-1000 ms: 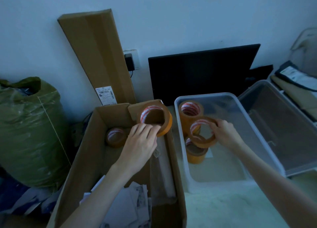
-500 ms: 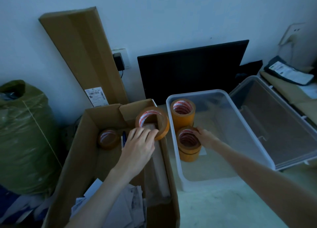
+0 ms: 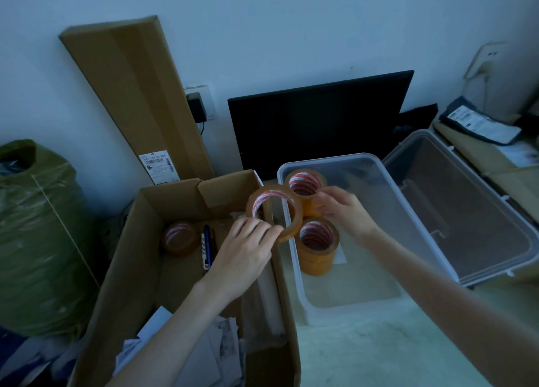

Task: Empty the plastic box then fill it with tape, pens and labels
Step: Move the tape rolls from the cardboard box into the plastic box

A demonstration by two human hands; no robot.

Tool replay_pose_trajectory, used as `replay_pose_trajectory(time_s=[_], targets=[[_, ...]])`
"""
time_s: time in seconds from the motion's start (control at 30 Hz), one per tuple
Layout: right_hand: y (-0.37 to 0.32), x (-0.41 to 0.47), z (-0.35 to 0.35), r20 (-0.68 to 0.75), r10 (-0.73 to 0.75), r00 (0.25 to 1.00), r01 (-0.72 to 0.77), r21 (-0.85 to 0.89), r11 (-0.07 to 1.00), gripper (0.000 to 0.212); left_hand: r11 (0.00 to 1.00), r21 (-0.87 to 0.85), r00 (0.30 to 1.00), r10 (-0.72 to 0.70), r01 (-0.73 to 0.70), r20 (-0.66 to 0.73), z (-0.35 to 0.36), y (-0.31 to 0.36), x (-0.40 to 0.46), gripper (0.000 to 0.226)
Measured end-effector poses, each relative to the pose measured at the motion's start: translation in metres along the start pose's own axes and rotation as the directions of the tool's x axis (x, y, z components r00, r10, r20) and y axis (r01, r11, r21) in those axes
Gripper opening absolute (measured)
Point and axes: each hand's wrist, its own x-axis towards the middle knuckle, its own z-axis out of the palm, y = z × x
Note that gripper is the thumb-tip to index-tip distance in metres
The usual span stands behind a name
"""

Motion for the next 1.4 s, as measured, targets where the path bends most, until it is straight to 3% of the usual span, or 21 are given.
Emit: replay_pose_trajectory(time_s=[0.17, 0.33, 0.5, 0.63, 0.73, 1.1, 1.4], targets=[[-0.028, -0.016, 0.000, 0.209, -0.032, 0.977, -0.001, 0.153, 0.988, 0.036, 0.995, -0.001, 0.995, 0.096, -0.096, 0.001, 0.004, 0.011, 0.014, 0.040], [-0.018, -0.017, 0.001, 0.085, 0.011, 0.996, -0.010, -0.022, 1.000, 0.043, 0.988, -0.063, 0.990, 0.137, -0.138, -0.020, 0.010, 0.019, 0.024, 0.045], [-0.007, -0.016, -0.007, -0.035, 0.052, 0.998, -0.059, -0.243, 0.968, 0.023, 0.978, -0.205, 0.998, 0.031, -0.041, -0.056, 0.010, 0.017, 0.028, 0.032], [0.012, -0.004, -0.012, -0.085, 0.119, 0.989, -0.146, -0.497, 0.856, 0.024, 0.955, -0.287, 0.996, -0.080, 0.068, -0.031, 0.009, 0.011, 0.019, 0.025], [0.022, 0.003, -0.007, -0.039, 0.193, 0.980, -0.175, -0.622, 0.764, 0.027, 0.953, -0.286, 0.995, -0.100, 0.098, 0.007, 0.009, 0.009, 0.014, 0.032], [0.031, 0.006, -0.001, 0.016, 0.211, 0.977, -0.178, -0.474, 0.862, 0.032, 0.916, -0.352, 0.981, -0.190, 0.194, 0.045, 0.017, 0.007, 0.009, 0.034], [0.008, -0.004, 0.000, -0.072, -0.029, 0.997, 0.006, -0.303, 0.953, 0.031, 0.902, -0.346, 0.966, -0.253, 0.257, 0.056, 0.018, -0.005, 0.004, 0.024]])
